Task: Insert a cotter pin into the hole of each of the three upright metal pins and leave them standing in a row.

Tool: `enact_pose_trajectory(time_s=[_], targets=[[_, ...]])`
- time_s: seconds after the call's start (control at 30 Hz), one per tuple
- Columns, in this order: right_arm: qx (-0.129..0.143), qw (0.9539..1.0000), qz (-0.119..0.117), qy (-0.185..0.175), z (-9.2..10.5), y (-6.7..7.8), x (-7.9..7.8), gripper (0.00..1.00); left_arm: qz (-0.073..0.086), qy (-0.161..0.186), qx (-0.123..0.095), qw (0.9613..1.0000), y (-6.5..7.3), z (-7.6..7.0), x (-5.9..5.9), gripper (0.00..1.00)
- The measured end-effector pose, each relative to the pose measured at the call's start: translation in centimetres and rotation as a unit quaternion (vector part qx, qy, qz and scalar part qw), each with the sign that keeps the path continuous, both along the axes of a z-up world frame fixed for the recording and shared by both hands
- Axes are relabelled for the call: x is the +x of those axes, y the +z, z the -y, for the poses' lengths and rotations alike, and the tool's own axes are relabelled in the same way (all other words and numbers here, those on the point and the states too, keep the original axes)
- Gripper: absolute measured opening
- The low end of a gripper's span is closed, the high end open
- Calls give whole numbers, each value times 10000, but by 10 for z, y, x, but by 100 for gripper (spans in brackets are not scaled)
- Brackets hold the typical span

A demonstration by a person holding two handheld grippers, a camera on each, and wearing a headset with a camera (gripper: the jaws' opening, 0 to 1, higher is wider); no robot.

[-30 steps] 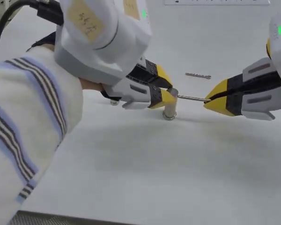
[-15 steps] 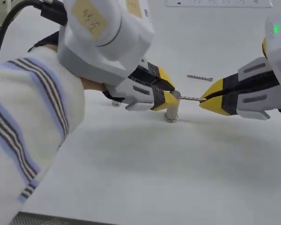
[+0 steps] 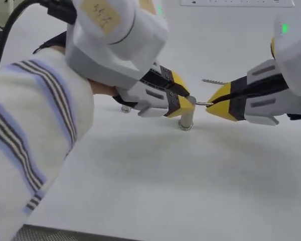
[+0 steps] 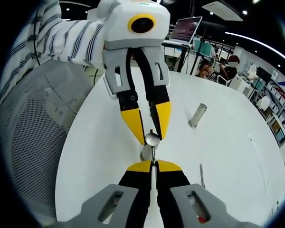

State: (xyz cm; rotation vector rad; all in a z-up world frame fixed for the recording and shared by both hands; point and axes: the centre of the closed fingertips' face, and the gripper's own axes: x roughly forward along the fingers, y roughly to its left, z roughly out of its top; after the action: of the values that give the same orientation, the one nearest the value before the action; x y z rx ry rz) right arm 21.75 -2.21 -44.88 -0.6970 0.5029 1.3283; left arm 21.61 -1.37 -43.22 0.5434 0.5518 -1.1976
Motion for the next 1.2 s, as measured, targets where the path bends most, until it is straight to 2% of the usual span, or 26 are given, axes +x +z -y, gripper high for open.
enact_pose_trajectory(time_s=[0.23, 0.53, 0.67, 1.1, 1.2], targets=[[39, 9999, -12, 108, -9, 1, 0, 0, -1, -31, -1, 10000, 1, 1, -1, 9], [114, 9997, 14, 217, -12, 1, 0, 0, -1, -42, -2, 10000, 1, 1, -1, 9], [135, 9997, 158, 116, -10, 3, 6, 11, 1, -37, -1, 10000, 1, 1, 0, 10], [127, 9997, 93, 209, -7, 4, -1, 0, 24, -29, 6, 10000, 0, 2, 1, 10], [138, 9996, 99, 222, -9, 4, -1, 0, 48, -50, 21, 10000, -1, 2, 0, 10]])
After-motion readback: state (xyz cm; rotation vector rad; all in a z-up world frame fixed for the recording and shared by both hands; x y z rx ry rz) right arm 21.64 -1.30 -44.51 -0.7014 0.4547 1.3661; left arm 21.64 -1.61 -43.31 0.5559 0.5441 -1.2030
